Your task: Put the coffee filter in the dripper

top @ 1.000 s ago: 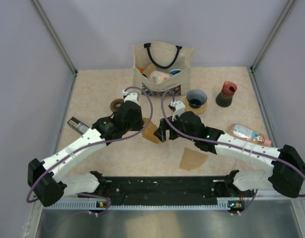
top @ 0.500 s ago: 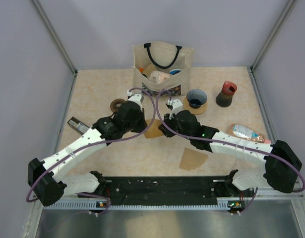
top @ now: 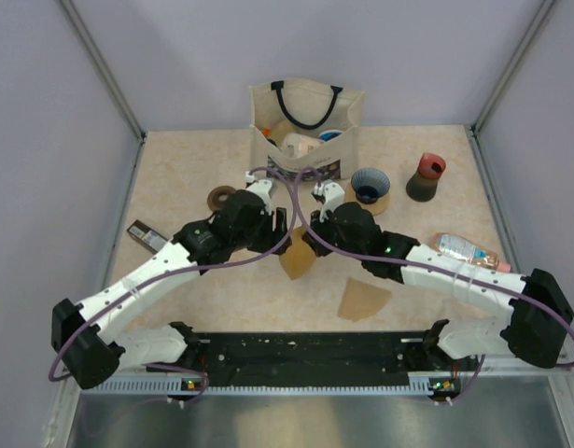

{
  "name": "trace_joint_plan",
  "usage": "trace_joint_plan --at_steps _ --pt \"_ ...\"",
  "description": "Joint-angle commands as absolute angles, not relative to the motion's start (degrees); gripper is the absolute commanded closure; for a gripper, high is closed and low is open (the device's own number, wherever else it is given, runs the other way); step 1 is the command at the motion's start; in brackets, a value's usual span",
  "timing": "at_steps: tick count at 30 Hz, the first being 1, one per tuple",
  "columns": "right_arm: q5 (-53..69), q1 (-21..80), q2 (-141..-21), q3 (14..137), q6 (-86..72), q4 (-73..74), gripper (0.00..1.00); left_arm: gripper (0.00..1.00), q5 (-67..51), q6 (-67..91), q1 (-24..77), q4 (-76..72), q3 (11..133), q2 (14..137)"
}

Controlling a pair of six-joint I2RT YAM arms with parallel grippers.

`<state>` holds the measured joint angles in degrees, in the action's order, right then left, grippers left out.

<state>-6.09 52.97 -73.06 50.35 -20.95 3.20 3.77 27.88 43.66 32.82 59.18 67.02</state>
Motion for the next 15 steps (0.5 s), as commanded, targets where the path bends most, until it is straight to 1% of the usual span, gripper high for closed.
trace_joint_plan --at_steps 1,3,8,15 --pt "-6.0 52.7 -69.1 55.0 -19.8 7.8 1.0 0.22 2.5 27.5 43.7 26.8 61.4 62.9" --pt "-7.5 52.5 -68.2 56.2 -20.1 10.9 1.0 0.01 4.0 27.8 43.6 25.8 60.8 60.5" --pt "-9.4 45.8 -65.3 60.6 -21.0 18.6 1.0 0.01 10.3 29.5 43.5 26.8 59.8 53.2" --pt "-9.3 31.4 -62.3 71.6 -17.8 25.4 1.0 0.01 19.2 32.4 42.5 29.4 55.8 47.1"
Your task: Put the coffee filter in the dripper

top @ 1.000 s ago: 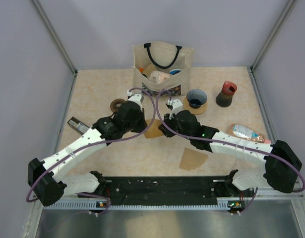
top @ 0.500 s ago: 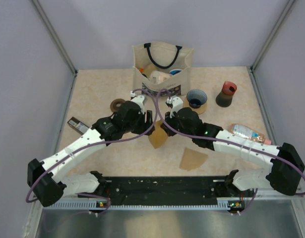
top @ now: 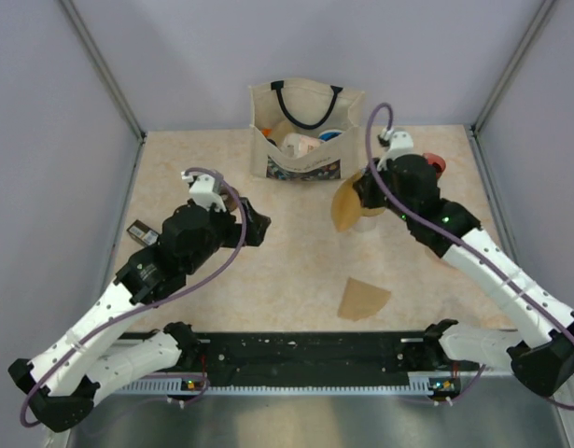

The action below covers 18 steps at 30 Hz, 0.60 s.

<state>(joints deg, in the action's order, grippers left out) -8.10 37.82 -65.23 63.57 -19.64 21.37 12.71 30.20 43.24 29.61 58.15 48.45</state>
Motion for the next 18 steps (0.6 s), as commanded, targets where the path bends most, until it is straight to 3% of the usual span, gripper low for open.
trace_joint_plan --at_steps 1,9,18 --pt "-8.4 29.4 -62.7 73.1 -17.7 26.5 1.0 0.01 19.3 32.8 42.1 29.7 55.5 47.0" --pt "5.1 15.8 -71.5 82.4 -15.7 32.2 1.0 0.01 18.8 34.2 41.0 30.0 53.9 50.2" --pt "8.2 13.9 -82.4 89.3 -12.7 38.8 1.0 0.01 16.8 34.5 40.0 29.4 52.8 52.9"
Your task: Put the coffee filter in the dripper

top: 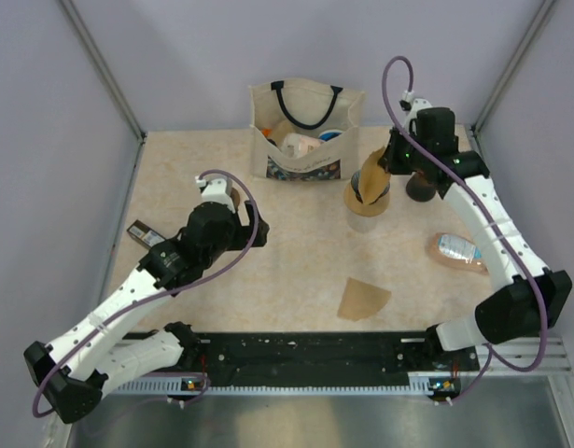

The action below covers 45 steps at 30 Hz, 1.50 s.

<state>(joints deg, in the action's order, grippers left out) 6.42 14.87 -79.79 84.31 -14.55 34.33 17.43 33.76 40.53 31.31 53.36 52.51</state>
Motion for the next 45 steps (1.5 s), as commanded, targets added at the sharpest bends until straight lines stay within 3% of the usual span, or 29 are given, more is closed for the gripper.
trace_joint_plan --at_steps 1,27,31,35,40,45 --pt "8.0 13.9 -83.1 90.0 -12.6 39.9 1.0 0.01 16.6 34.5 39.9 29.5 52.7 52.9" --pt "6.9 13.7 -91.6 90.4 -9.0 42.1 1.0 0.01 15.7 34.5 38.0 29.2 49.5 52.8" --pt "6.5 13.8 -90.9 91.1 -9.1 42.1 0.88 0.01 15.7 34.5 37.8 29.4 49.4 52.5" --pt "5.5 13.8 -89.6 92.2 -9.3 42.0 0.7 0.01 15.6 34.5 37.8 29.3 49.4 51.9" --pt "3.3 13.8 -88.1 93.2 -9.0 42.1 0.58 0.01 14.8 34.5 37.7 29.1 49.2 51.6" --pt "2.2 13.8 -86.7 94.5 -8.3 42.1 0.52 0.01 14.6 34.5 37.8 28.8 49.1 51.7"
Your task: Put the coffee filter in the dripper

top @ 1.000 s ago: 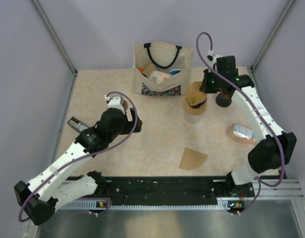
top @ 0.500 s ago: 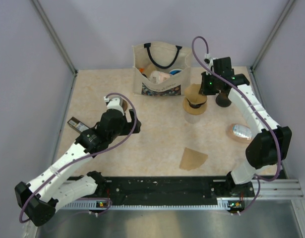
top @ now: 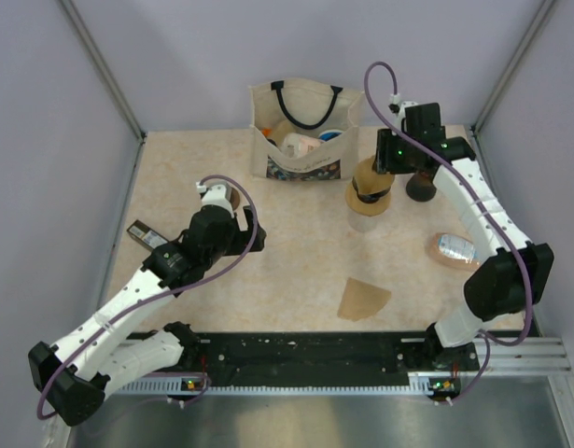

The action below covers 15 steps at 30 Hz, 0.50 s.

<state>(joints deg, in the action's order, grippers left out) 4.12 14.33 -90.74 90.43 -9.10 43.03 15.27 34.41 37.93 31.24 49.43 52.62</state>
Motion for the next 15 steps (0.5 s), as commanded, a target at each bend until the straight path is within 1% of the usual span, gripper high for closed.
trace_joint_plan --at_steps 1,8,10,11,13,14,15 --pt "2.2 13.8 -86.5 94.7 -8.2 42.1 0.51 0.01 14.3 34.5 37.7 28.8 49.1 51.7" --pt "1.1 13.7 -85.6 96.9 -7.3 42.1 0.5 0.01 13.9 34.5 37.8 28.6 49.1 51.8" --pt "0.3 13.7 -85.0 97.2 -7.3 42.1 0.52 0.01 14.1 34.5 37.7 28.7 49.1 51.8" --pt "0.3 13.8 -84.6 97.2 -7.0 42.2 0.56 0.01 14.3 34.5 37.7 28.7 49.0 51.7" --pt "1.8 14.8 -84.6 97.6 -5.6 43.5 0.76 0.01 14.4 34.5 37.7 28.7 48.9 51.6" --pt "1.2 15.9 -84.6 97.8 -4.9 44.7 0.77 0.01 14.5 34.5 37.7 28.6 48.8 51.8" --pt "0.2 17.0 -84.6 97.8 -4.2 45.3 0.8 0.01 14.5 34.4 37.7 28.6 48.9 52.0"
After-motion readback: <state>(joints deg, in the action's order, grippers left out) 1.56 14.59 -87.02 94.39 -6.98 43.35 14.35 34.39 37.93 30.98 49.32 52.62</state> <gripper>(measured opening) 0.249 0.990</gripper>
